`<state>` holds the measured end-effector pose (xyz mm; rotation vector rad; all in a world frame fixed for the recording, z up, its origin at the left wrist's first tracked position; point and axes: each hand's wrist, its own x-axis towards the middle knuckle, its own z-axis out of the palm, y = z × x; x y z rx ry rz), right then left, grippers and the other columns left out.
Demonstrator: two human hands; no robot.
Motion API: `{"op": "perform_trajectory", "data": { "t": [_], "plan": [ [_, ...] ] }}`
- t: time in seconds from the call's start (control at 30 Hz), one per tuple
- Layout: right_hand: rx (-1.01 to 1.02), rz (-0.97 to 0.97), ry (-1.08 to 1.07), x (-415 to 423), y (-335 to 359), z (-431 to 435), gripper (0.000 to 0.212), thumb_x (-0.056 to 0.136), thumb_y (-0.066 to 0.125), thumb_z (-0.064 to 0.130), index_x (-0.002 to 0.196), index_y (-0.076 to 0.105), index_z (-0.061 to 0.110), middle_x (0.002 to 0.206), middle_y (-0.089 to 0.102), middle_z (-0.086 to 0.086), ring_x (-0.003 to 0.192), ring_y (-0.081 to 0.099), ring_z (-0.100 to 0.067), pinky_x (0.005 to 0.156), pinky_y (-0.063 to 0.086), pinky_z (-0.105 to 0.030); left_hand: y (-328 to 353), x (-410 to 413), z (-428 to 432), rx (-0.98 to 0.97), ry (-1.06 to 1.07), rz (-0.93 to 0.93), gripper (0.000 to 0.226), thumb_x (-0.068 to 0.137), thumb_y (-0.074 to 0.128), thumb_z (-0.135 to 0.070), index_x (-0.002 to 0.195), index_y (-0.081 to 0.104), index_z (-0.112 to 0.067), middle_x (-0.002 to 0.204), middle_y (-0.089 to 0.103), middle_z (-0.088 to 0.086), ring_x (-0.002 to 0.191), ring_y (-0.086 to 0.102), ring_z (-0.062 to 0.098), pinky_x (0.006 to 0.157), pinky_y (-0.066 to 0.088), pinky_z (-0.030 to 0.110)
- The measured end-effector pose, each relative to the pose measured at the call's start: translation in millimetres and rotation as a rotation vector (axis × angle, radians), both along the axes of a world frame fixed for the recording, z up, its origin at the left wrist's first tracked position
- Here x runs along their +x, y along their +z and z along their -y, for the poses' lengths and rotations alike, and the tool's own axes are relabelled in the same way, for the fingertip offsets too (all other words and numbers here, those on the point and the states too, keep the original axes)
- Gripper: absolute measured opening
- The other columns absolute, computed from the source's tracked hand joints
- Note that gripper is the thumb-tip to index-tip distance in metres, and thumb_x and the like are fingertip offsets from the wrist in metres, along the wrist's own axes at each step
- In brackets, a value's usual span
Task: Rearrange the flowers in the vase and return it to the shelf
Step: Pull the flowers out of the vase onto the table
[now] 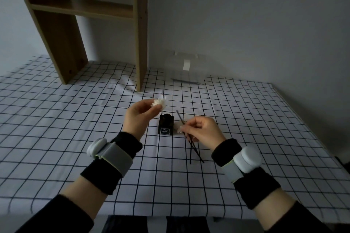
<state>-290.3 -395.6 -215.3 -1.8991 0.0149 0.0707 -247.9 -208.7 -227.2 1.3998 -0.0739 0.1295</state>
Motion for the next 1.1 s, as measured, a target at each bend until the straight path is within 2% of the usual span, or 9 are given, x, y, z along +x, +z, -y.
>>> {"op": "perform_trajectory", "data": {
  "t": [0.13, 0.23, 0.37, 0.47, 0.6, 0.77, 0.9, 1.0, 1.1],
  "plan": [
    [-0.064, -0.043, -0.256, 8.6, -12.5, 30.2, 0.011, 0.080, 0.068, 0.020, 0.080, 0.067, 0.009, 0.063, 0.061, -0.001, 0.052, 0.055, -0.009, 0.044, 0.048, -0.014, -14.5, 5.2, -21.9, 0.194, 0.162, -0.026, 0.023, 0.079, 0.067, -0.023, 0.099, 0.066, -0.012, 0.094, 0.068, 0.003, 0.086, 0.064, 0.012, 0.079, 0.050, 0.022],
    [-0.182, -0.124, -0.359, 16.8, -27.5, 48.0, 0.013, 0.079, 0.069, 0.021, 0.077, 0.064, 0.009, 0.061, 0.058, -0.002, 0.051, 0.054, -0.011, 0.045, 0.047, -0.017, -29.1, 5.9, -31.5, 0.331, 0.188, -0.006, 0.017, 0.080, 0.066, -0.025, 0.096, 0.065, -0.018, 0.094, 0.068, 0.002, 0.083, 0.062, 0.005, 0.071, 0.047, 0.014],
    [-0.396, -0.130, -0.413, 24.1, -43.3, 58.6, 0.019, 0.077, 0.070, 0.024, 0.065, 0.061, 0.014, 0.056, 0.058, 0.000, 0.050, 0.056, -0.016, 0.055, 0.054, -0.027, -44.3, 10.9, -35.5, 0.447, 0.208, 0.043, 0.016, 0.080, 0.066, -0.014, 0.096, 0.066, -0.010, 0.093, 0.068, 0.009, 0.081, 0.061, 0.016, 0.065, 0.045, 0.002],
    [-0.552, -0.096, -0.419, 25.5, -47.4, 66.2, 0.021, 0.077, 0.069, 0.023, 0.064, 0.064, 0.008, 0.065, 0.066, -0.007, 0.064, 0.060, -0.024, 0.069, 0.053, -0.032, -51.2, 18.2, -39.1, 0.501, 0.201, 0.027, 0.018, 0.083, 0.062, -0.011, 0.099, 0.065, -0.004, 0.102, 0.067, 0.015, 0.090, 0.061, 0.022, 0.075, 0.047, 0.015],
    [-0.594, -0.085, -0.428, 25.2, -53.0, 72.3, 0.029, 0.077, 0.069, 0.021, 0.057, 0.059, 0.002, 0.057, 0.055, -0.012, 0.054, 0.049, -0.022, 0.059, 0.049, -0.031, -60.6, 24.1, -43.5, 0.590, 0.213, 0.012, 0.021, 0.083, 0.063, -0.020, 0.099, 0.067, -0.007, 0.101, 0.067, 0.011, 0.087, 0.060, 0.020, 0.075, 0.045, 0.025],
    [-0.602, -0.080, -0.443, 27.9, -57.9, 73.7, 0.028, 0.076, 0.070, 0.021, 0.058, 0.059, 0.002, 0.063, 0.064, -0.020, 0.053, 0.050, -0.021, 0.054, 0.044, -0.026, -67.0, 26.9, -45.6, 0.630, 0.201, -0.011, 0.028, 0.082, 0.064, -0.018, 0.110, 0.063, -0.011, 0.107, 0.066, 0.012, 0.086, 0.057, 0.016, 0.077, 0.044, 0.026],
    [-0.587, -0.032, -0.477, 28.9, -52.1, 72.6, 0.026, 0.076, 0.068, 0.024, 0.056, 0.056, 0.013, 0.067, 0.066, -0.010, 0.059, 0.055, -0.021, 0.059, 0.045, -0.026, -67.1, 27.6, -46.0, 0.606, 0.201, -0.044, 0.039, 0.083, 0.064, -0.022, 0.120, 0.057, -0.014, 0.116, 0.061, 0.010, 0.093, 0.057, 0.018, 0.081, 0.045, 0.028],
    [-0.570, -0.001, -0.421, 28.6, -45.9, 59.1, 0.027, 0.077, 0.066, 0.030, 0.059, 0.058, 0.012, 0.055, 0.055, 0.000, 0.054, 0.050, -0.019, 0.054, 0.041, -0.025, -65.9, 25.9, -45.0, 0.561, 0.231, -0.029, 0.032, 0.085, 0.059, -0.025, 0.117, 0.058, -0.018, 0.114, 0.061, 0.008, 0.099, 0.059, 0.020, 0.081, 0.043, 0.027],
    [-0.544, -0.033, -0.289, 27.2, -47.6, 36.9, 0.036, 0.078, 0.064, 0.032, 0.052, 0.052, 0.010, 0.052, 0.045, -0.003, 0.052, 0.042, -0.018, 0.053, 0.035, -0.024, -64.1, 23.1, -46.2, 0.490, 0.250, 0.006, 0.025, 0.088, 0.056, -0.023, 0.112, 0.060, -0.019, 0.114, 0.062, 0.008, 0.105, 0.059, 0.023, 0.087, 0.048, 0.035]
  ]
}}
